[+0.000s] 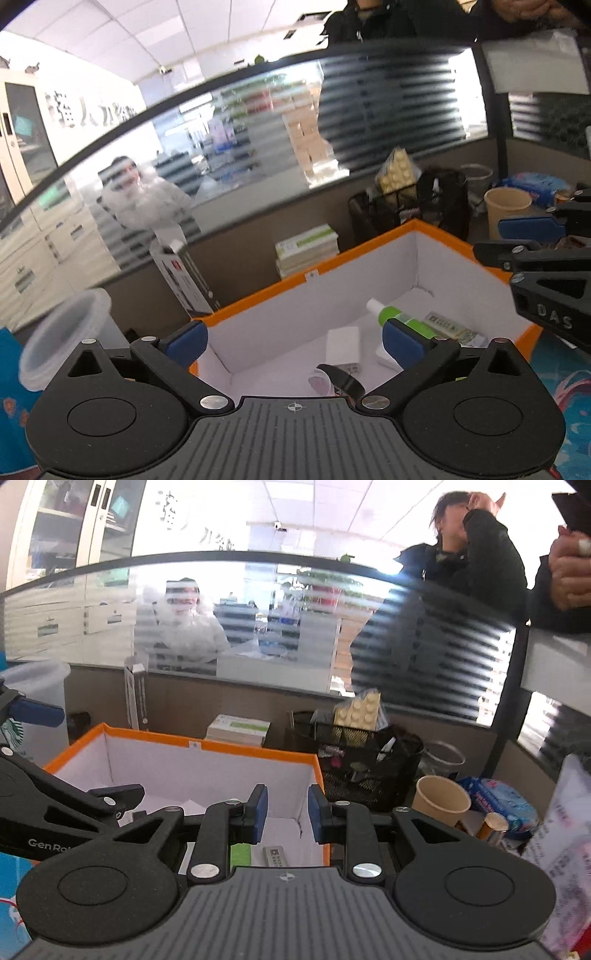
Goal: Organize rigid objects
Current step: 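Withdraw both tools from the box toward the markers on the mat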
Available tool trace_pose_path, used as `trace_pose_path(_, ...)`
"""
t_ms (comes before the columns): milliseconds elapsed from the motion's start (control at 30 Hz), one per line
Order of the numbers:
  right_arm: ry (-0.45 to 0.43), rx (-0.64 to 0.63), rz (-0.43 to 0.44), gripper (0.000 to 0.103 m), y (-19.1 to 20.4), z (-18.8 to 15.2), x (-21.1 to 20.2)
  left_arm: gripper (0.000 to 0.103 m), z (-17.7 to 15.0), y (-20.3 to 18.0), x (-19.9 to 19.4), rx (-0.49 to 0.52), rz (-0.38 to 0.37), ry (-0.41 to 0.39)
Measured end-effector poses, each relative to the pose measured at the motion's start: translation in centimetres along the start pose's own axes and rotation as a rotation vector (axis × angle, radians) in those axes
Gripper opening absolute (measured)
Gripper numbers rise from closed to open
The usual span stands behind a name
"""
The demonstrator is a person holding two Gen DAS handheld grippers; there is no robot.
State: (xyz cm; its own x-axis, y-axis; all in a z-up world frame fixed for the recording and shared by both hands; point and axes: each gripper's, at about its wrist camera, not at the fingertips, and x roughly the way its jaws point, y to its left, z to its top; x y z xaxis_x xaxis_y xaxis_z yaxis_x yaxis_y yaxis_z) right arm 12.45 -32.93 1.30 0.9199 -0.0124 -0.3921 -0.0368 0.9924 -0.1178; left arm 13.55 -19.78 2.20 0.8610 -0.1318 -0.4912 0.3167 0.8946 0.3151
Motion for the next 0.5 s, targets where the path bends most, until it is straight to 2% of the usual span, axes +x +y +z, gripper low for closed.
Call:
trace_pose_path(200,-0.034,-0.013,-0.011,0.027,1.2,0.1,-3.3,0.102,-0.6,0.4,-2.9,-0.009,0.001,-0.022)
trace_pose_path(500,-0.034,-0.019,-0.011,0.028,3.5,-2.2,-7.1,0.103,-3.7,1.6,-5.9,-0.041,-0.013,-0.008)
